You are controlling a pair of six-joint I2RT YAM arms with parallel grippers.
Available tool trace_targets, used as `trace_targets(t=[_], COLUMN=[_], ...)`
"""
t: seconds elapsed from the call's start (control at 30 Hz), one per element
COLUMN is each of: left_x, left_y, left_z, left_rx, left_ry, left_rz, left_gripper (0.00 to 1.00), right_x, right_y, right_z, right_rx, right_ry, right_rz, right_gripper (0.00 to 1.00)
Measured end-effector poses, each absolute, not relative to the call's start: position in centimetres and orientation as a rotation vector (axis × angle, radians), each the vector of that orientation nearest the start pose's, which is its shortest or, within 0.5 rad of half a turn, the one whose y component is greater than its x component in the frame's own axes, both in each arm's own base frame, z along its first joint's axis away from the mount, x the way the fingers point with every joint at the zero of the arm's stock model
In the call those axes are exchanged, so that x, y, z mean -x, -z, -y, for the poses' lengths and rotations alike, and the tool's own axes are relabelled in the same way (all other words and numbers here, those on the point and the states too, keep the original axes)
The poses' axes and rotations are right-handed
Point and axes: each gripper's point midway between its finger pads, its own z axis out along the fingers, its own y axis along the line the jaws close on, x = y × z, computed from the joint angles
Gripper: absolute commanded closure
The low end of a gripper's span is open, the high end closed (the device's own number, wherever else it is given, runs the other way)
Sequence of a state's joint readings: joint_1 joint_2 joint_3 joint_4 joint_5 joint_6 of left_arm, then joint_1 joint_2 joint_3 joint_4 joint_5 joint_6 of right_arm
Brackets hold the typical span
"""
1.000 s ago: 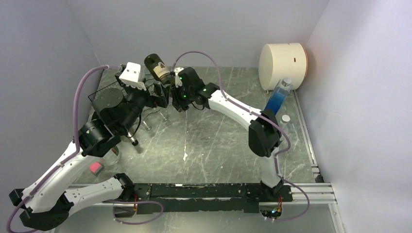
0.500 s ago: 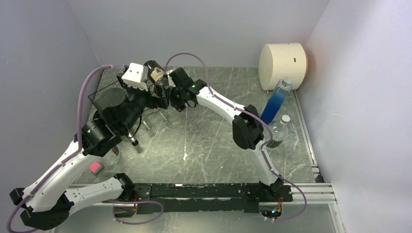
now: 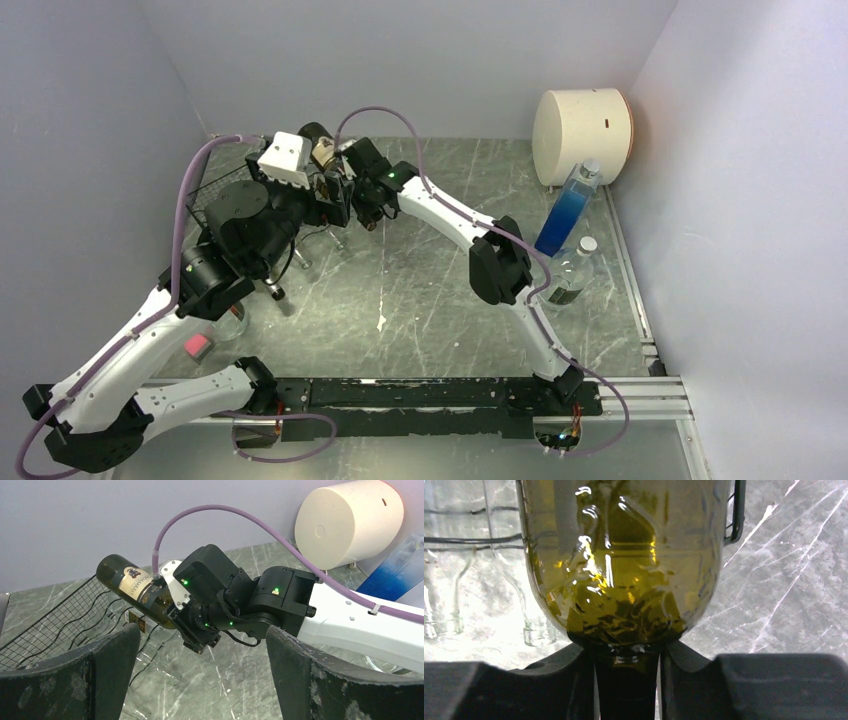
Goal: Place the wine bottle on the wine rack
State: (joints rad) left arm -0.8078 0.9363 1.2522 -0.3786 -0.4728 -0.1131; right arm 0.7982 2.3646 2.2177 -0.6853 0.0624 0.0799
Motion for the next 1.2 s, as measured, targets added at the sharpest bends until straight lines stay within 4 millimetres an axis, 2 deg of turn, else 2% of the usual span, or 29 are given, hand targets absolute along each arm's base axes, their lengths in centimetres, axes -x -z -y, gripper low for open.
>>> trace_targets(t=[0.2,0.33,0.43,0.57,0.73,0.83,0.97,1.03,1.1,1.2], left_x=[-26.9,-27.1,-27.2,-27.3,-27.2,-26.9,-26.4,-26.2,-25.9,-25.5], left_y=[-39.9,-39.6,-39.4,-39.1,-39.5,-39.9,-40.5,-40.8,-41.2,-41.6], left_z=[17.1,17.2,17.3,17.3,17.2,17.1,16.9,16.7,16.6,16.6], left_rx=[-0.206,-0.209,-0.211,-0.211,-0.204,-0.196,-0.194,-0.193,-0.191,-0.196], left_ry=[0.307,0.3,0.297,0.294,0.302,0.314,0.337,0.346,0.356,0.383], left_rz=[-1.638,-1.647,-1.653,-1.662,-1.658,-1.649,-1.631,-1.622,-1.612,-1.591], left_gripper=[0.0,0.01,0.01,0.01,0.01,0.01,0.01,0.01,0.01,0.01], right_x=[-43.8,-44.5,-44.8,-45.1,-44.3,-43.0,-41.3,-40.3,-39.4,-38.0], right_y=[-12.8,-13.5,-13.7,-13.7,-14.7,-17.3,-23.3,-26.8,-29.2,-31.0], right_z=[-43.1,-43.4,-43.5,-43.6,-42.9,-41.5,-39.1,-37.2,-35.4,-31.8], right_rx=[0.806,0.79,0.783,0.768,0.728,0.686,0.594,0.53,0.474,0.383], right_ry=[-0.322,-0.321,-0.32,-0.327,-0.365,-0.414,-0.477,-0.491,-0.481,-0.416], right_rz=[-2.195,-2.155,-2.145,-2.133,-2.134,-2.107,-2.0,-1.928,-1.877,-1.841], right_gripper=[0.43,0.38,0.33,0.2,0.14,0.14,0.14,0.14,0.14,0.14])
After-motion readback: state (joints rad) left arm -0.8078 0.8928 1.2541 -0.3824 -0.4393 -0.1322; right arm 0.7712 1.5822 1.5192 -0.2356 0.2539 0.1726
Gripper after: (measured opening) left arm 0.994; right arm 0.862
